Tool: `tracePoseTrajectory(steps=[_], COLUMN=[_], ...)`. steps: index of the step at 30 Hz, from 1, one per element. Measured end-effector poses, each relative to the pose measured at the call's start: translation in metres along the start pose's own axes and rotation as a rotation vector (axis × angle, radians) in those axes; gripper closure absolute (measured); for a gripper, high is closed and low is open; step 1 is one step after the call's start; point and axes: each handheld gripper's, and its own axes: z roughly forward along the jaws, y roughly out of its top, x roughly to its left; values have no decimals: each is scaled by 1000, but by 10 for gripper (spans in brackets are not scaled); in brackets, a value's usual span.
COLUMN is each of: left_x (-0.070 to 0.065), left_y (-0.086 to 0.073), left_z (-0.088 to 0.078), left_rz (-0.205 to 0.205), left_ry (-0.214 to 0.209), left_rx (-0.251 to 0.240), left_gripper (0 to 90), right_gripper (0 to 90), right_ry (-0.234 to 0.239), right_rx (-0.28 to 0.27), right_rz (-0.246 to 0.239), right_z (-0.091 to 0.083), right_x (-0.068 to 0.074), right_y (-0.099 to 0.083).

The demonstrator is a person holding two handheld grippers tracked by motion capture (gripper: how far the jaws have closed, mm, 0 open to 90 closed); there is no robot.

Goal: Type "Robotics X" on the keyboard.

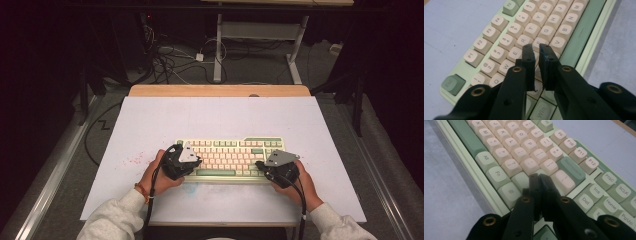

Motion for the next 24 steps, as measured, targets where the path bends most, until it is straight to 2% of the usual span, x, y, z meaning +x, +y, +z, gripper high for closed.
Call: tracePoseTrajectory(steps=[2,7,8,10,13,17,21,24], left_x=[0,1,1,2,1,-1,-3,-3], left_y=[0,1,2,2,2,4,6,6], left_z=[-1,-5,-6,-6,-7,-8,-8,-7], left_rz=[3,8,7,4,4,9,25,18], left_ry=[9,35,51,53,84,113,122,132], left_rx=[-9,-34,-38,-40,-49,-64,-83,-94], left_gripper=[776,713,695,676,616,531,441,374], right_gripper=[871,863,861,856,836,791,713,632], right_ry=[5,1,-1,-6,-13,-21,-33,-46], right_rx=[-24,-41,-48,-62,-79,-94,-89,-96], right_rz=[4,7,9,16,23,22,20,18], right_z=[-2,-4,-5,-7,-10,-12,-11,-10], right_x=[-1,-1,0,-1,-1,-1,2,4], right_y=[0,3,4,7,11,17,22,25])
